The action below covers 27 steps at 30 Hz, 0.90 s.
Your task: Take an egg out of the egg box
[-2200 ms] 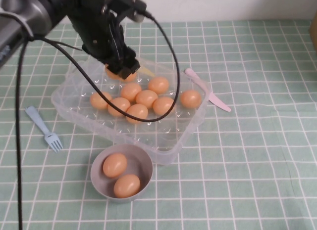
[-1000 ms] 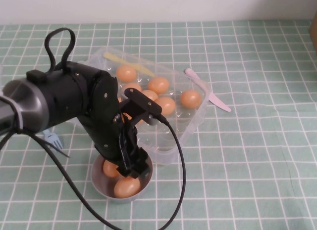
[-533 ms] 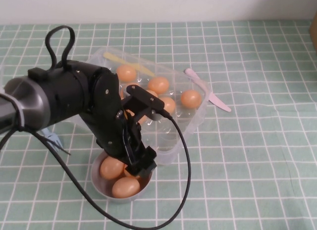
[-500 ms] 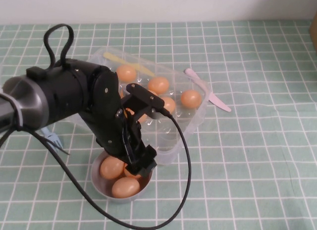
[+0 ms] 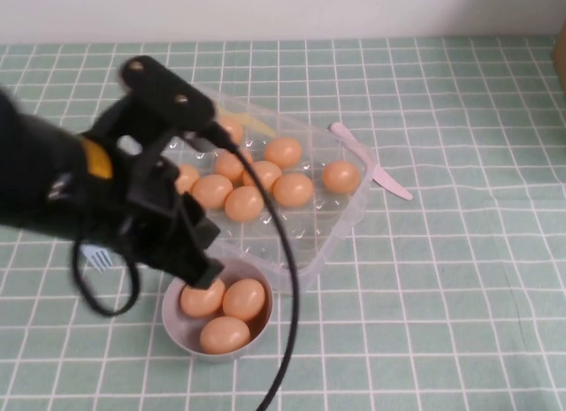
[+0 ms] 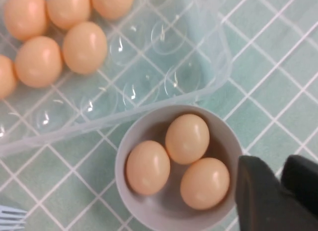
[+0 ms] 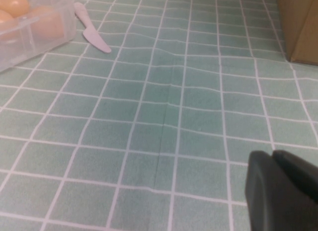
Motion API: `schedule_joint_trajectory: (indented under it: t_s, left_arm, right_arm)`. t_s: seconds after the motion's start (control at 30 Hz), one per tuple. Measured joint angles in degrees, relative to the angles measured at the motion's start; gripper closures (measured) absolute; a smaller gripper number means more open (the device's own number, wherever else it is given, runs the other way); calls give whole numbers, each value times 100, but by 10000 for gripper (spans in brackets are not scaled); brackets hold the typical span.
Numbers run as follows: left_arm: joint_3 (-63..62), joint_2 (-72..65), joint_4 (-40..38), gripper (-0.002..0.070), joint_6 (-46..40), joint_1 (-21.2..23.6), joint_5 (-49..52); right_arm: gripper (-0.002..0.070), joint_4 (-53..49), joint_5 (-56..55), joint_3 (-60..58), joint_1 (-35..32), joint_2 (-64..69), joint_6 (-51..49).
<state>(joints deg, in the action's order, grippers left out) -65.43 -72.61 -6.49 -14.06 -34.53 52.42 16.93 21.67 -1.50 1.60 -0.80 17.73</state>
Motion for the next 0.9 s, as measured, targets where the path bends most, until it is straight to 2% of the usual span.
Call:
schedule_joint_trajectory:
  t_s: [0.07, 0.2, 0.53, 0.77, 0.9]
  left_arm:
    - [227, 504, 0, 631, 29, 0, -122]
    - [720, 1354, 0, 669, 83, 0, -656]
    - [3016, 3671, 0, 676, 363, 0, -2576]
    - [3766, 4020, 212, 676, 579, 0, -2838]
    - [4120, 4059, 312, 676, 601, 0, -3575]
  right_arm:
    - [694, 0, 0, 0, 0, 0, 0]
    - [694, 0, 0, 0, 0, 0, 0]
    - [694, 0, 0, 0, 0, 0, 0]
    - [694, 0, 0, 0, 0, 0, 0]
    - [694, 0, 0, 0, 0, 0, 0]
